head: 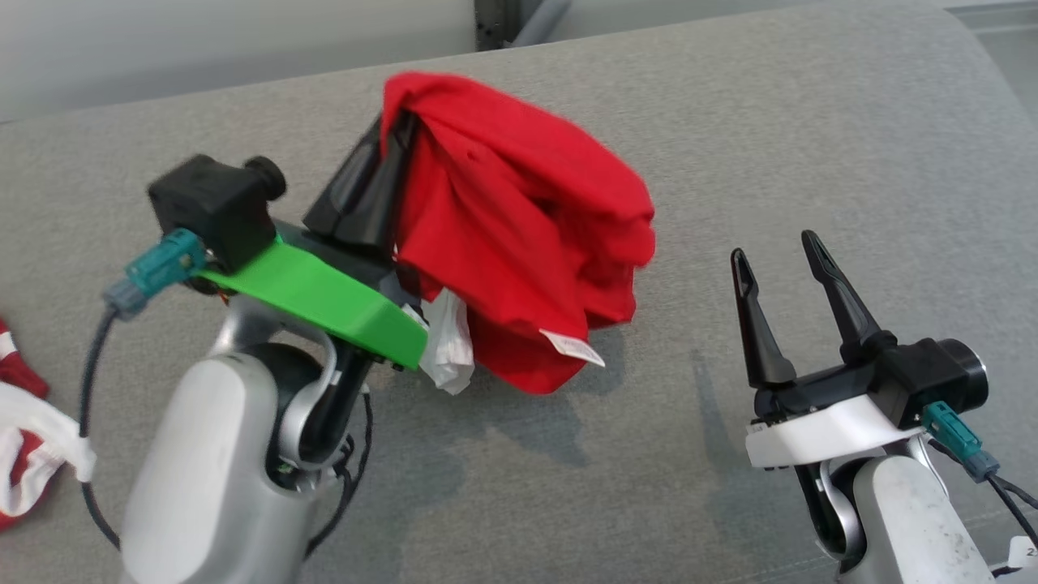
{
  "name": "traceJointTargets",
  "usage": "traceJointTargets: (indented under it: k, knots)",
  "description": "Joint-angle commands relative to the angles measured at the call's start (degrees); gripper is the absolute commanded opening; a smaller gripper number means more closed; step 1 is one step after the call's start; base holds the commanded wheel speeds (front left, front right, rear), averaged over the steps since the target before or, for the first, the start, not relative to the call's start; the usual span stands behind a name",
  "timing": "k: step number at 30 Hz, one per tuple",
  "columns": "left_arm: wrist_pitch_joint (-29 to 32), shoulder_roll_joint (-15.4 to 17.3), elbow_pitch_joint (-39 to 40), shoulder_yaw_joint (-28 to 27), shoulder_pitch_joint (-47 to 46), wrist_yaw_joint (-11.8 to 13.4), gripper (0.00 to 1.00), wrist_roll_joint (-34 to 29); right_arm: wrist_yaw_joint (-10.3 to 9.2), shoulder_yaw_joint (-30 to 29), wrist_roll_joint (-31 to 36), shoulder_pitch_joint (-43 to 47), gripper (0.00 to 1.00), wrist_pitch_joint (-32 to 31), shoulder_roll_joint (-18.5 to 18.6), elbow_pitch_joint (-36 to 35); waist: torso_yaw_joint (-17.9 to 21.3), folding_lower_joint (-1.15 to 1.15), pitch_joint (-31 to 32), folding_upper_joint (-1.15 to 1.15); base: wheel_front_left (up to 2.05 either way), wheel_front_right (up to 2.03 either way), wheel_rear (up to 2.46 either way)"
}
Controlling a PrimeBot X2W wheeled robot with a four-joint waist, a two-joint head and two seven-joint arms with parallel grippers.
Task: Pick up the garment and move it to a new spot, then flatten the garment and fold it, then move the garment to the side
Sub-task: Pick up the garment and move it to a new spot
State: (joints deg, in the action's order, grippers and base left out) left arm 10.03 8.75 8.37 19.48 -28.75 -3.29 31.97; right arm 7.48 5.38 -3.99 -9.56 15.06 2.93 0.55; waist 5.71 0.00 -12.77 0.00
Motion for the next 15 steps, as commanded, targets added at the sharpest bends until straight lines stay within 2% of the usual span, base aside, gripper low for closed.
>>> traceJointTargets:
  k: [1, 8, 15]
  knots:
    - [-0.5, -0.8, -1.5, 0.7, 2.0, 0.4, 0.0, 0.2, 0.03, -0.1, -0.8, 1.2, 1.0, 0.2, 0.0, -0.3, 7.5, 0.0, 0.8, 0.0, 0.0, 0.0, 0.0]
    - [-6.4, -2.2, -20.3, 2.6, 4.8, -0.7, 0.0, -0.5, 0.03, -1.5, -2.3, 3.1, 1.0, 0.2, 0.0, -0.3, 12.3, 0.0, 0.5, 0.0, 0.0, 0.0, 0.0]
    - [-14.9, -2.9, -38.6, 3.0, 1.3, -2.1, 0.0, -1.7, 0.03, -1.5, -2.2, 4.5, 1.0, 0.2, 0.0, -0.1, 12.2, 0.0, 1.2, 0.0, 0.0, 0.0, 0.0]
